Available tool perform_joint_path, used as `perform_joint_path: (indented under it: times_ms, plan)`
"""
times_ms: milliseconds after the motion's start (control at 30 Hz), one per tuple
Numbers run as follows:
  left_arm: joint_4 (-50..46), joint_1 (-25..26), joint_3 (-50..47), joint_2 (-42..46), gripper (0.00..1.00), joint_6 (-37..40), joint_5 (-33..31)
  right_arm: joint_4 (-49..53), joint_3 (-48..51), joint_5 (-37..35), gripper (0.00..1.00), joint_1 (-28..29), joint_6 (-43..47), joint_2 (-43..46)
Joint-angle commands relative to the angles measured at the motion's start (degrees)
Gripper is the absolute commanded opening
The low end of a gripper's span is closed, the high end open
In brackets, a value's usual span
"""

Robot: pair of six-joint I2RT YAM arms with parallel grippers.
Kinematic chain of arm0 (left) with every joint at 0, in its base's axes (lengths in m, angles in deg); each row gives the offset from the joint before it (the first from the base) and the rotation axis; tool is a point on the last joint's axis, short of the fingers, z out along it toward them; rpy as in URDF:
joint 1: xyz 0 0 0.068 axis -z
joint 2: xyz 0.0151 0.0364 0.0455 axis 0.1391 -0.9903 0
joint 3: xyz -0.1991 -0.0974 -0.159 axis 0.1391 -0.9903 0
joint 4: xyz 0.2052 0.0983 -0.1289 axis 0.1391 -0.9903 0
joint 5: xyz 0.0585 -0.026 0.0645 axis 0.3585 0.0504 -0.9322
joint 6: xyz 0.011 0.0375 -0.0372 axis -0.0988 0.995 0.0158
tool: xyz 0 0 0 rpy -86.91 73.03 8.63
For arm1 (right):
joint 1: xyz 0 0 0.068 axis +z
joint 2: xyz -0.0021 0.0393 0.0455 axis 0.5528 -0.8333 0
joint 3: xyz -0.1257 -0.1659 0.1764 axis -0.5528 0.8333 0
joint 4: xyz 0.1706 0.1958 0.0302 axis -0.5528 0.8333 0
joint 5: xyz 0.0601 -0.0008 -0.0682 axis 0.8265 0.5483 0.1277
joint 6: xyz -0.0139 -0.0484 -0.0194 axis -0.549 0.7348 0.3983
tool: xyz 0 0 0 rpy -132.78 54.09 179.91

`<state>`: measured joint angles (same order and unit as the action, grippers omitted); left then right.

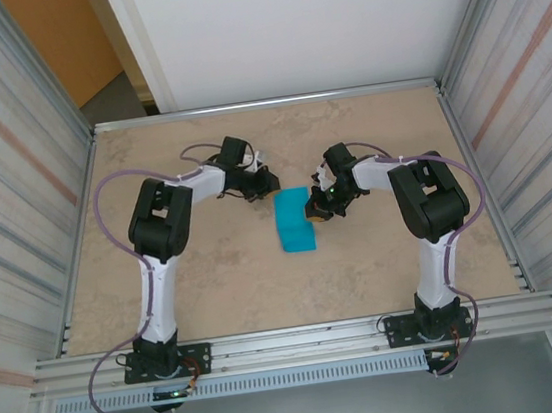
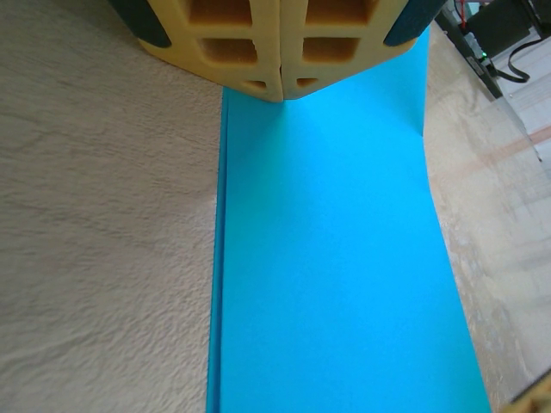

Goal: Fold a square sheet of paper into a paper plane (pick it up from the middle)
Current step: First fold the square sheet of paper in half at the center of the table.

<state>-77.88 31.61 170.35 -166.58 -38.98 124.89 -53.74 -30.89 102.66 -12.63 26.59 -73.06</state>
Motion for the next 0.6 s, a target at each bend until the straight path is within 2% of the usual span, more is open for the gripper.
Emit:
perform_joint_path:
  times_ms: [0, 100, 233, 433, 567]
  plan:
    - [-6.02, -2.50, 3.24, -3.28, 0.12, 3.35, -2.69, 8.43, 6.45, -18.96, 0.05, 0.04, -0.54, -8.12]
    - [-9.55, -3.29, 6.44, -3.38, 0.12, 5.01, -1.97, 8.39, 6.37, -19.02, 0.05, 0.01, -0.62, -7.96]
    - [-10.58, -3.01, 5.11, 2.40, 0.12, 4.77, -2.34, 8.50, 6.01, -18.96, 0.05, 0.02, -0.61, -7.98]
    - [-6.17, 0.64, -6.25, 14.66, 0.13, 1.26, -2.73, 8.71, 5.99, -18.86, 0.05, 0.05, -0.77, -7.91]
    - [-3.92, 5.01, -12.81, 17.73, 0.12, -1.91, -2.73, 8.70, 6.24, -18.93, 0.05, 0.16, -0.71, -7.85]
